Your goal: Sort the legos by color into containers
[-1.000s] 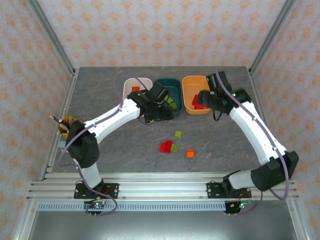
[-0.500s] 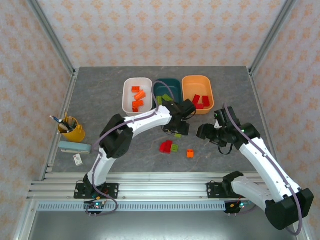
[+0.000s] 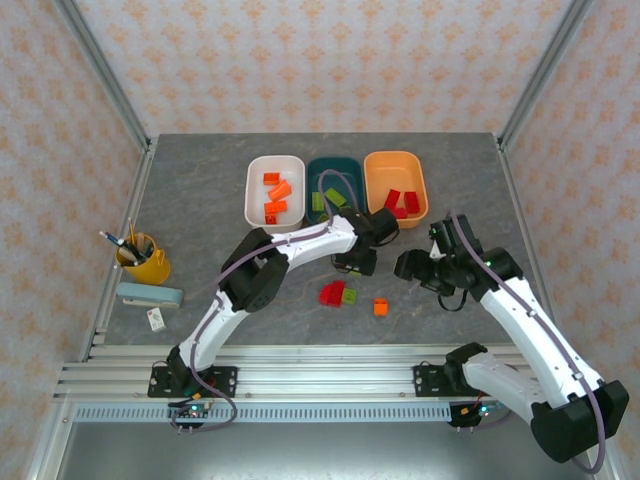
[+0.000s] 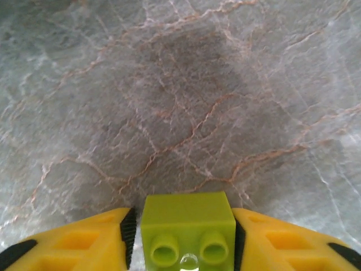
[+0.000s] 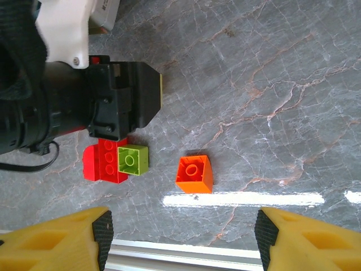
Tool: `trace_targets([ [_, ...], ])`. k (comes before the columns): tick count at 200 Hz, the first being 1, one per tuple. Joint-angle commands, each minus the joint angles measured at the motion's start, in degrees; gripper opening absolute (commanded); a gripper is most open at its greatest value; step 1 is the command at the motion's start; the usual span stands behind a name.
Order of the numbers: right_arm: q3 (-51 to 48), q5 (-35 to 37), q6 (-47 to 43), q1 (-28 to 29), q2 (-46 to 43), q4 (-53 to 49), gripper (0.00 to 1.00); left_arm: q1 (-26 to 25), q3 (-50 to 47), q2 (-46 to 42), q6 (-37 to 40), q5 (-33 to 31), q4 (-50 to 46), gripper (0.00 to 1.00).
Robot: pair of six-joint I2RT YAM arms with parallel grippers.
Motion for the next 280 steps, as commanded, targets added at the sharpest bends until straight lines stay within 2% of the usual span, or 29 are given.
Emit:
trace_targets([
  [1,-0.2,0.71,0.42,0.01,-0.83,-1.45,0.69,-0.36,1.78,0.7,0.96,-2.57,-2.01,0.43],
  [22,0.02,0.73,0.88,0.01,-0.83,-0.86,0.69,-0.37,1.69,0.09,1.23,-4.28,-2.27,0.35],
  [57,0.16,-0.32,1.66,-0.03,-0.83,1.99,0.69,0.77,2.69,-5.02,0.09,-6.25,-2.39,0.33],
  [86,0.49,-2.06,2.65,-0.04,-0.5,6.46,0.69,4.76,4.44,-9.48,-2.25,-4.8,-0.48,0.33],
  [113,0.98,-2.89,3.81,0.01,0.61,11.59,0.69,9.55,7.75,-9.57,-3.72,-1.63,2.66,0.33],
  [135,0.88,-3.32,5.52,0.0,1.58,17.59,0.69,12.89,13.14,-6.19,-4.75,0.43,4.41,0.33],
  [161,-1.31,-3.32,9.57,-0.04,2.11,30.17,0.69,16.41,20.4,-0.36,-7.54,3.0,8.46,0.33],
  [201,-4.79,2.28,13.45,0.03,3.47,46.7,0.7,19.69,37.94,12.35,-9.84,6.72,10.87,0.34],
  [218,-4.45,3.44,13.51,-0.02,4.71,48.8,0.7,21.11,42.7,17.12,-12.53,8.5,11.01,0.35],
  [260,-2.98,3.35,13.79,-0.01,7.51,49.75,0.71,23.3,42.06,21.2,-16.73,13.21,15.56,0.37],
  [270,-3.08,3.45,13.97,0.01,7.8,49.72,0.71,23.33,42.06,21.43,-16.85,13.68,15.24,0.4],
  [280,-3.09,3.46,14.03,0.0,8.02,49.61,0.71,23.33,42.05,21.31,-16.8,13.88,14.52,0.49],
])
